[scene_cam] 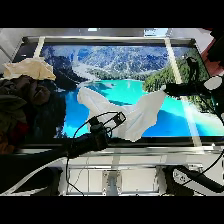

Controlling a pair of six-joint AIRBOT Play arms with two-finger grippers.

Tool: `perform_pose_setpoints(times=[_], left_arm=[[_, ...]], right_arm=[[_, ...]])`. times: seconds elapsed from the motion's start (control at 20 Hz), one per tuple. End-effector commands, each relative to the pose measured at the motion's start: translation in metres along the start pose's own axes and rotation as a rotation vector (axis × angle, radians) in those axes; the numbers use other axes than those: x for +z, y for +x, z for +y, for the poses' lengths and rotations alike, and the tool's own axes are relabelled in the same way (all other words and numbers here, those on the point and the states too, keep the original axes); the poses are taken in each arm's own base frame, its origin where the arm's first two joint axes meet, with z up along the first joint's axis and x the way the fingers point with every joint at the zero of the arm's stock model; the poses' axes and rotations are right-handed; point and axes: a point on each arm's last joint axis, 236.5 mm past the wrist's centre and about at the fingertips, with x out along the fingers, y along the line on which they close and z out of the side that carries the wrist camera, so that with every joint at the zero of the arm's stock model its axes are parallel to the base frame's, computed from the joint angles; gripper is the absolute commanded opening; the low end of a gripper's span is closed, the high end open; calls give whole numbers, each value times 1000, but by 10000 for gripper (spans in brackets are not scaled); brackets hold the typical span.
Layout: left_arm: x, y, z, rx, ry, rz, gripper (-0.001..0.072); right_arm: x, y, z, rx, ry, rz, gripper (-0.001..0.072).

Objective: Fold the shirts.

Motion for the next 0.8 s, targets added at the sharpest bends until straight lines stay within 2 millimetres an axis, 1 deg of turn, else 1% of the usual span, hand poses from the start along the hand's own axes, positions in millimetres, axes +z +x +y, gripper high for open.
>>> perform_pose_setpoints(times=[0.0,0.05,0.15,0.2,0.25,0.3,0.35,0.5,0.55,0.6,0.75], left_arm=[[17,-23,30,79,-28,-57,12],[18,-24,31,80,-33,-59,12],[18,-25,32,80,-37,-60,12],[18,-25,32,80,-45,-58,12],[18,-25,31,79,-50,-59,12],[18,-25,31,78,-55,-60,12],[18,-25,31,78,-63,-61,12],[18,-24,31,76,-73,-62,12],[19,-24,31,76,-75,-63,12],[20,-24,30,73,-75,-67,12],[25,-25,28,63,-74,-91,12]], right_arm=[[-5,-13,4,-5,-35,9,145],[-11,-12,5,-2,-35,32,198],[-15,-10,4,-1,-31,41,105],[-15,-9,3,-3,-29,38,123],[-15,-8,2,-7,-31,39,220],[-17,-7,-2,-18,-29,51,413],[-21,-4,-9,-44,-8,70,488],[-40,5,-48,-183,21,158,489],[-43,7,-56,-212,27,172,490],[-41,11,-59,-216,30,167,511],[-41,36,-49,-138,101,170,522]])
